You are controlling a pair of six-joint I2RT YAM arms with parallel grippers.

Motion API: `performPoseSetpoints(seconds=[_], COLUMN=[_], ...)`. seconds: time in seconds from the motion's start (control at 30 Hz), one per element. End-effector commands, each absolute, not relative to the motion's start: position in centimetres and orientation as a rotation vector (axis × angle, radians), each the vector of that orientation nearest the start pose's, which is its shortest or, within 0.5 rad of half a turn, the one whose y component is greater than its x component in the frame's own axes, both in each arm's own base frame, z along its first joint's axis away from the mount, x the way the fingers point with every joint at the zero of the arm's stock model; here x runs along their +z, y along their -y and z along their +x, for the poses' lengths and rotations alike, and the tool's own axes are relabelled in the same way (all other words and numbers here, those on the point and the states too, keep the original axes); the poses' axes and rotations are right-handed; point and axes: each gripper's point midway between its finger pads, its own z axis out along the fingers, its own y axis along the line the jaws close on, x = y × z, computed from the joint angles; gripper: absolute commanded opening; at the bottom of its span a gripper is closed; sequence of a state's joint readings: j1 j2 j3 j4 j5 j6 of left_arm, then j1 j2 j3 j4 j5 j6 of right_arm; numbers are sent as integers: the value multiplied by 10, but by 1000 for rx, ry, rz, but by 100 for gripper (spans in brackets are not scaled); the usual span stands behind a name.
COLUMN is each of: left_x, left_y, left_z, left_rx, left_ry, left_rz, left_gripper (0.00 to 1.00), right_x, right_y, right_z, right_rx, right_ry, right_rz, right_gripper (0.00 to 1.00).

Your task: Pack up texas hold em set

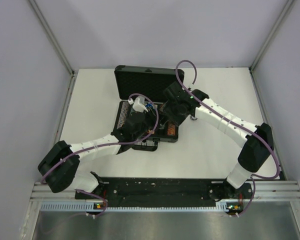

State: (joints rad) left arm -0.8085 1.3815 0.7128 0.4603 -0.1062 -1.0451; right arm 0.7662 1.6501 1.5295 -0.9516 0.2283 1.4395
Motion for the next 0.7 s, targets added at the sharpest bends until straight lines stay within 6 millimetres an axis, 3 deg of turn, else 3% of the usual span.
performPoseSetpoints(seconds=[0.0,0.17,0.4,0.5,0.67], left_x=[233,229,215,210,206], left_y=[330,328,322,327,324], left_z=[300,293,272,254,232], left_rx=[-1189,-1160,-1109,-1094,-968], left_ry=[-1817,-1850,-1946,-2011,-2057], left_rz=[-266,-226,-83,121,533], left_gripper=[0,0,0,0,0], right_x=[211,225,236,240,227], right_y=[-285,-273,-238,-217,-180], right_z=[278,288,289,291,279], right_rx=[540,520,483,474,376], right_ry=[-2499,-2423,-2360,-2336,-2384], right_rz=[865,835,807,683,497], right_gripper=[67,83,84,82,82])
